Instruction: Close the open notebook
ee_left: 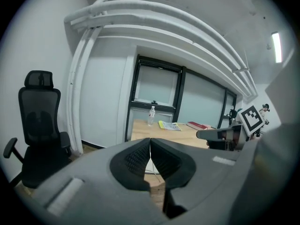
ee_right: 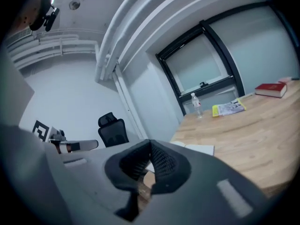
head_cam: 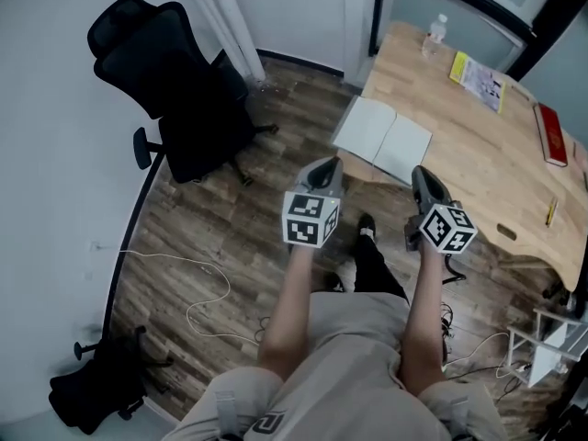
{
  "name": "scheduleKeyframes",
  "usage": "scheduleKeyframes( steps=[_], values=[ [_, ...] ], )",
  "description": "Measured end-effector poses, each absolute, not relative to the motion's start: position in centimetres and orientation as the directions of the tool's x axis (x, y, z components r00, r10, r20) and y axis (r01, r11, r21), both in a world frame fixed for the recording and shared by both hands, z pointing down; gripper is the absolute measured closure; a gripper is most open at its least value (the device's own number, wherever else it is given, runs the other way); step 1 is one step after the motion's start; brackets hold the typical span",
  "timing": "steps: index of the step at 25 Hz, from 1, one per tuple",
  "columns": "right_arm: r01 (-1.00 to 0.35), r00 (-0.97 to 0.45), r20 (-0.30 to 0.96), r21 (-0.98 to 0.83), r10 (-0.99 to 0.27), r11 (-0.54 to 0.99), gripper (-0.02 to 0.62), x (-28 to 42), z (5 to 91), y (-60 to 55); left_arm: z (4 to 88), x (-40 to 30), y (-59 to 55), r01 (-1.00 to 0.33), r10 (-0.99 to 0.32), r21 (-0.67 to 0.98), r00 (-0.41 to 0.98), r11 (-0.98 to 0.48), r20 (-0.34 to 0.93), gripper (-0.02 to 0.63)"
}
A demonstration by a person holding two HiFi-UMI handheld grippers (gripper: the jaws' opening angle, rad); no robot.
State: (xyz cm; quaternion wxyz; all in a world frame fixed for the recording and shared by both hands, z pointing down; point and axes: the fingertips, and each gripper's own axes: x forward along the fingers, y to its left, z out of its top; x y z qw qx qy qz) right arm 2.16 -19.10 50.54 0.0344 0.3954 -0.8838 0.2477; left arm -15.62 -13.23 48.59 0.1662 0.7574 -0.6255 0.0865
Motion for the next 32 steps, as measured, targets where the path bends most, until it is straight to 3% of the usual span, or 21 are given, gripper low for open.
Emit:
scheduleKeyframes(
  steps=[9,17,23,32],
  values=[
    [-0.708,-0.705,0.277,-0.331,-0.652,0.624,0.594,-0.5,49.3,-30.2,47.2,-14.8,-22.6,-0.976,-0.911,0.101,0.217,-0.193,0.352,0.597],
    [-0.661,-0.732,0.454,-0.292,-0.508,0.691,0.594,-2.4,56.0,-37.3,51.1,-17.4,-28.9,-0.991,-0.910,0.119,0.106,-0.062,0.401,0.597],
    [-0.627,-0.732,0.517,-0.257,-0.443,0.736,0.594,-4.2,60.4,-38.9,53.5,-19.4,-31.1,-0.991,-0.905,0.136,0.049,0.010,0.423,0.597],
    [-0.607,-0.674,0.664,-0.248,-0.324,0.755,0.594,-6.5,67.2,-37.9,60.4,-21.0,-32.2,-0.974,-0.847,0.225,0.104,0.019,0.521,0.595]
  ],
)
